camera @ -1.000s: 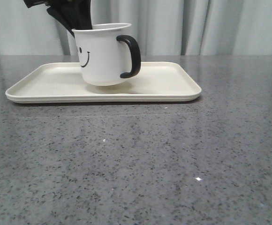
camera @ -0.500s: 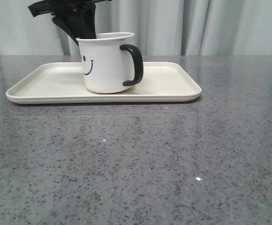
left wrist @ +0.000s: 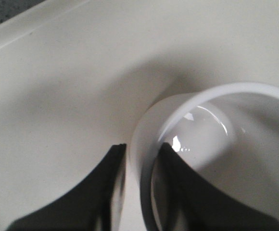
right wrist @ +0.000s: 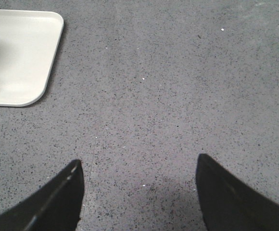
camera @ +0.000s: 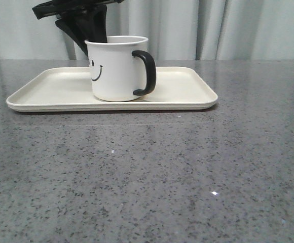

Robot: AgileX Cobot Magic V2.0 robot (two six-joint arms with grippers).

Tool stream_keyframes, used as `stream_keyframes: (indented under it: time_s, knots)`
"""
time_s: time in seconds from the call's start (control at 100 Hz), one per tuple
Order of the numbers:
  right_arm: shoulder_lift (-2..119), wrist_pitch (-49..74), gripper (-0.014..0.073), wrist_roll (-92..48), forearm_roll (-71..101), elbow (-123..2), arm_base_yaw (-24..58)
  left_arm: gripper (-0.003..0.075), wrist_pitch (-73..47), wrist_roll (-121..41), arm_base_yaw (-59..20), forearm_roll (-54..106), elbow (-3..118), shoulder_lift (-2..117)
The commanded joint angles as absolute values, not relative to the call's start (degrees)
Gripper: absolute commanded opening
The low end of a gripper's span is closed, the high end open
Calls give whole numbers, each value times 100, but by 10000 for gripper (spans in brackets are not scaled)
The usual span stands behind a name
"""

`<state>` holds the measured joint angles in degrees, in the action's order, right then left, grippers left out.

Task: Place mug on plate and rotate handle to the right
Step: 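Open the left gripper and lift it away from the mug, then move the right gripper above the mug on the tray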

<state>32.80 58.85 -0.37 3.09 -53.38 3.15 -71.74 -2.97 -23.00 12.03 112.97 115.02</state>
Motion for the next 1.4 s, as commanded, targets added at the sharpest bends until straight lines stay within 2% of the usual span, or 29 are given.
stream_keyframes:
  time_s: [0.0,0.08,0.18,0.61,0.89,1.1,1.39]
  knots:
    - [3355,5466,501,-66,299,-5532,283,309,-7240,-297,-2338,1334,11479,11204]
    - [3355,5466,501,-66,299,-5532,283,421,-7240,-297,-2338,1334,11488,11204]
    - [3355,5466,501,-66,299,-5532,283,481,-7240,-307,-2338,1334,11492,11148]
    - [3355,5471,501,-66,299,-5532,283,481,-6699,-283,-2245,1253,11492,10266]
    - [3355,5471,501,-66,299,-5532,283,481,-6874,-283,-1717,1019,11227,9630]
    - [3355,5471,501,-66,299,-5532,283,481,-6648,-295,-1015,1019,10306,8866]
    - [3355,5471,501,-66,299,-5532,283,481,-5850,-317,-451,985,8062,7286]
